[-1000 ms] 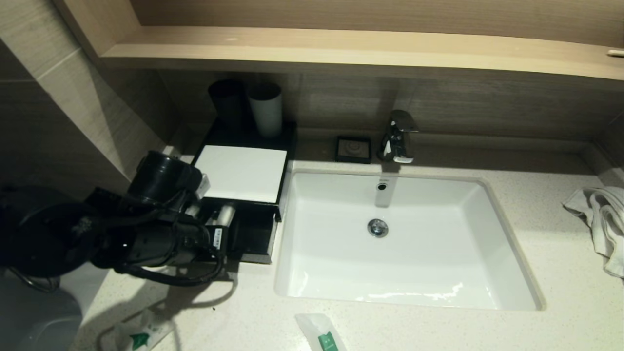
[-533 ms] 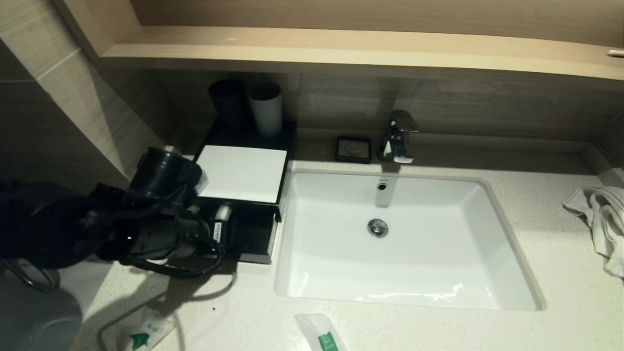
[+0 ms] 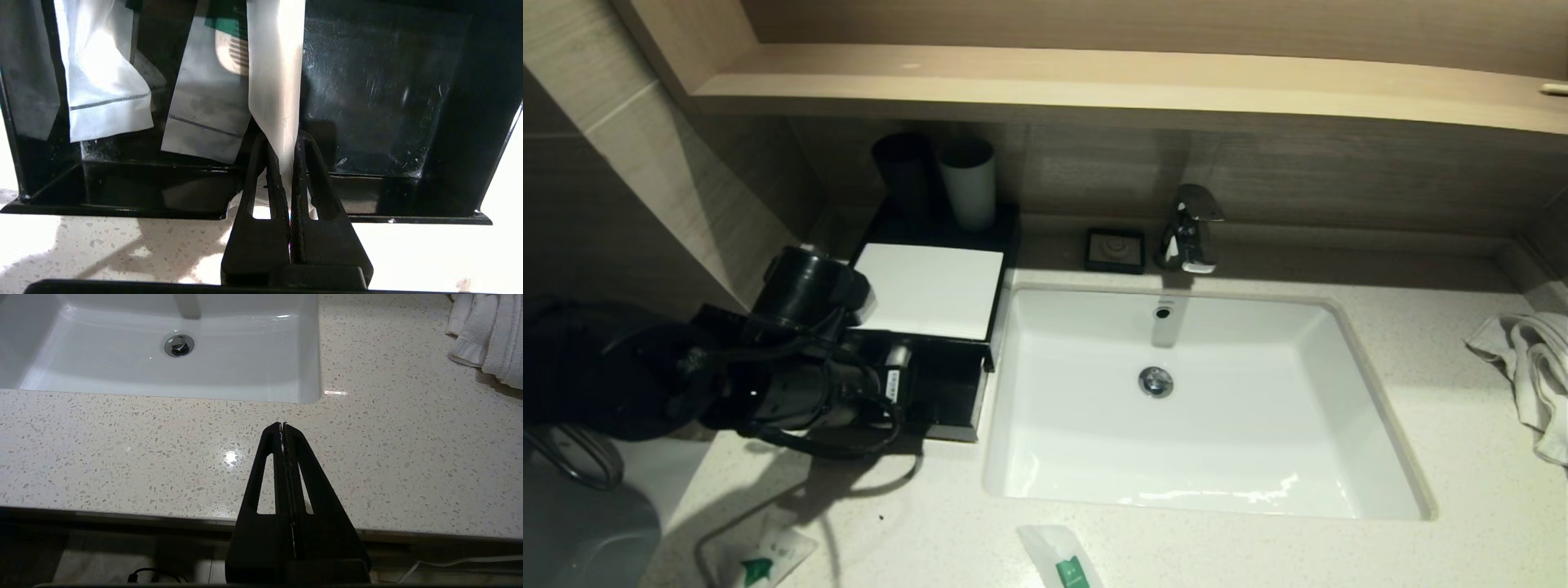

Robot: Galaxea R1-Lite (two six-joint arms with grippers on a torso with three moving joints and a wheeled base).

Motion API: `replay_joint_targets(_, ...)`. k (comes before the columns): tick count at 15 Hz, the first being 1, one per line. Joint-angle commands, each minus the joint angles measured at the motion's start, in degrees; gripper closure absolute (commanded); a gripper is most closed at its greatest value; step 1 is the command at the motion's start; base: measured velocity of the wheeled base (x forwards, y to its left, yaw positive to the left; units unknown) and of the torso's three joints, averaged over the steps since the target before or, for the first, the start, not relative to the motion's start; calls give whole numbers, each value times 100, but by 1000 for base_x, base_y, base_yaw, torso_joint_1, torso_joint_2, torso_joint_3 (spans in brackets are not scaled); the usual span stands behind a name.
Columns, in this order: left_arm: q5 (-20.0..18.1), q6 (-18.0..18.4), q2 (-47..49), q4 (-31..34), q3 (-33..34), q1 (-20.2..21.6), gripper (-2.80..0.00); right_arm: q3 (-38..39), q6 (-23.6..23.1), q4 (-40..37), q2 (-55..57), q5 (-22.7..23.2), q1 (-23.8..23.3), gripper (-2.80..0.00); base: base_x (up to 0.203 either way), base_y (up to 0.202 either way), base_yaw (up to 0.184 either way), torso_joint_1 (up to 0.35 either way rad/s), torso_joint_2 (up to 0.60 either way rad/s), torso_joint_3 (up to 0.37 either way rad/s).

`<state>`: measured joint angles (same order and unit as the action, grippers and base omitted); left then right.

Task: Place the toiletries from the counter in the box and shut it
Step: Place the bathroom toiletry into the drawer

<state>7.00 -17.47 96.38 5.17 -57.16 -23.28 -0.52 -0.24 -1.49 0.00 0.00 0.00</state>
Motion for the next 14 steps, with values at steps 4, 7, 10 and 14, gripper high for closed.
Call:
replay_joint_targets(4,14,-116,144,-8,-120,8,0,0,-2,-1,0,7,-8,0,0,0,0,0,0,0)
replay_joint_targets(7,21,-125,188,-271,-103,8,0,0,-2,-1,0,0,0,0,0,0,0,0,0,0)
replay_joint_targets(10,21,-187,240,-331,-103,17,0,0,-2,-1,0,1,0,0,0,0,0,0,0,0)
replay_joint_targets(14,30,-178,267,-350,-103,34,0,0,-2,-1,0,0,0,0,0,0,0,0,0,0)
